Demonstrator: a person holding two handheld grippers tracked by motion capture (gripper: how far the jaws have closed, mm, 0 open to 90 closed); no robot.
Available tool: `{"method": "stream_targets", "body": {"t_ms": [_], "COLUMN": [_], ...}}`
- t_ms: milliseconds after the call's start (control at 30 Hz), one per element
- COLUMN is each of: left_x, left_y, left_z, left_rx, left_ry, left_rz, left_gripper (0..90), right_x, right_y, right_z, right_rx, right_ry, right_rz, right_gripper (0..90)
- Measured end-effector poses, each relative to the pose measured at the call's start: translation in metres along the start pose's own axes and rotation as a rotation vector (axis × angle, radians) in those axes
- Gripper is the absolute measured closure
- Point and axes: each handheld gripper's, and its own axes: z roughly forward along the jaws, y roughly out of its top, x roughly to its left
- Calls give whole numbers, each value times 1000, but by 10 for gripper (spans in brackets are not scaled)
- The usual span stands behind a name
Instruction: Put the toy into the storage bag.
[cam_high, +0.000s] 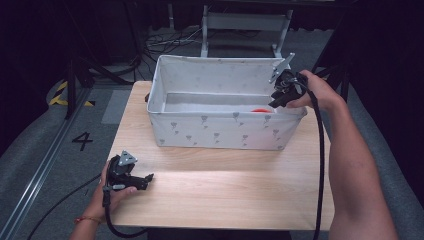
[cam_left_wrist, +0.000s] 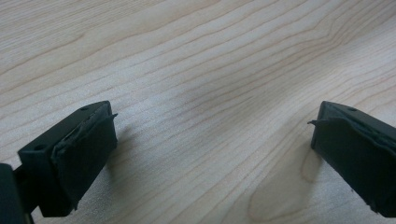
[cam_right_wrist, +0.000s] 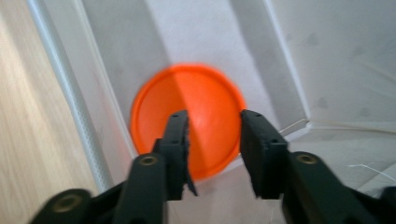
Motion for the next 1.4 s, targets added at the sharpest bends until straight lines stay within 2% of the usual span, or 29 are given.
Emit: {"method": "stream_targets", "body": {"t_ms": [133,233,267,300,433,467,567,667,833,900,1100,1167,1400], "left_x": [0,0,0,0,0,0,0,0,0,0,0,0,0], "left_y": [0,0,0,0,0,0,0,0,0,0,0,0,0], "left_z": [0,0,0,0,0,0,0,0,0,0,0,0,0], "left_rx": [0,0,0,0,0,0,0,0,0,0,0,0,0], "left_ry": [0,0,0,0,0,0,0,0,0,0,0,0,0], "left_rz": [0,0,0,0,0,0,0,0,0,0,0,0,0], "left_gripper": [5,5,5,5,5,5,6,5,5,5,5,5,5], "right_x": [3,4,6,8,15,15,21,25,36,44,56,62,77], "right_y": [-4,-9,-10,-12,-20,-20,-27,-34,-44,-52,-62,-68,-81], "right_z": [-7,-12,-15,-18,-29,-29,-37,-43,-52,-57,-63,-63,-63], "right_rx": [-71,-129,-149,-174,-263,-263,-282,-310,-337,-368,-392,-400,-410], "right_ry": [-24,-62,-83,-125,-162,-162,-214,-221,-229,-239,-249,-255,-281], "right_rz": [43,99,115,142,199,199,228,257,260,285,289,303,289], "right_gripper": [453,379,340,290,220,220,203,209,243,245,265,282,245]}}
